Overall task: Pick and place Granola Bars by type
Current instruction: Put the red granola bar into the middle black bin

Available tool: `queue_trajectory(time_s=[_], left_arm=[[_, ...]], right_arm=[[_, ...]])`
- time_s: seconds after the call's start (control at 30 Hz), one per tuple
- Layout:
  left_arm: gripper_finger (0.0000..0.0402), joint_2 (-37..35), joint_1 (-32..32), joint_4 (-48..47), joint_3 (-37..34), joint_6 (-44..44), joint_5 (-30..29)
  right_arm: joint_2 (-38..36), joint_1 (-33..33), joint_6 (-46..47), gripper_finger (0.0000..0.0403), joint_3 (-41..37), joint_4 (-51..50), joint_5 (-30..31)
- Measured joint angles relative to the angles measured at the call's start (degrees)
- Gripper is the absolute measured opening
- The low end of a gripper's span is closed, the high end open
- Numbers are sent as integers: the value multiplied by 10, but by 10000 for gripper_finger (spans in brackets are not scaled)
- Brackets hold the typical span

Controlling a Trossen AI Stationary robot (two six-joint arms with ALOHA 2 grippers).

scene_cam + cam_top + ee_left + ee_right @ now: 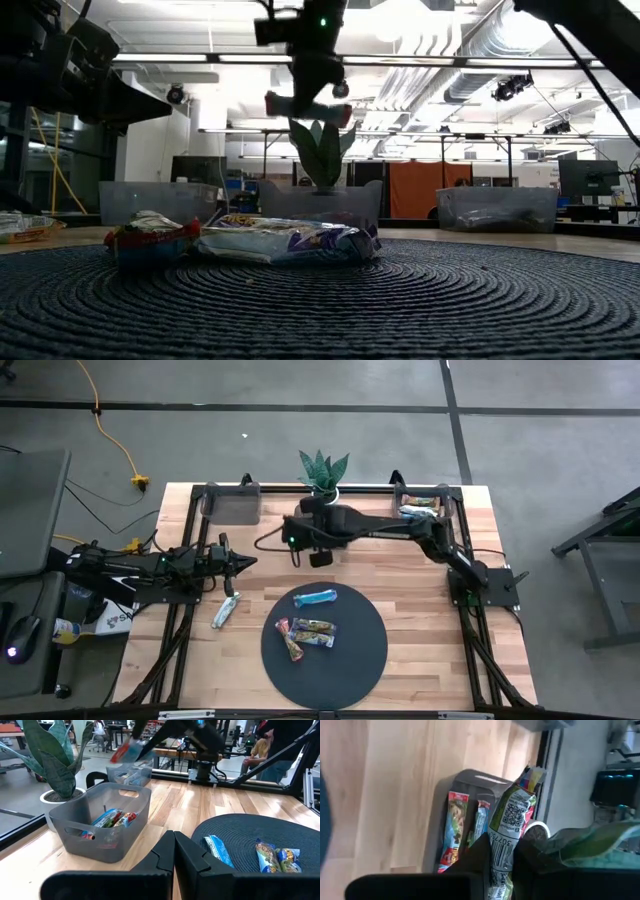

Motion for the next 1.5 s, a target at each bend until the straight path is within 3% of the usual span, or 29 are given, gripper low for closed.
queue_trajectory(time_s=[0.2,0.6,1.07,1.5], left_arm=[[1,0,0,0,0,0,0],[1,0,0,0,0,0,0],[1,0,0,0,0,0,0],[1,0,0,0,0,0,0]], right_arm=[[25,-27,-33,44,0,-2,-63],[84,-54,-34,43,0,-6,-53],[94,-68,-29,40,0,-12,-31],[94,-68,-26,47,0,-12,-82]])
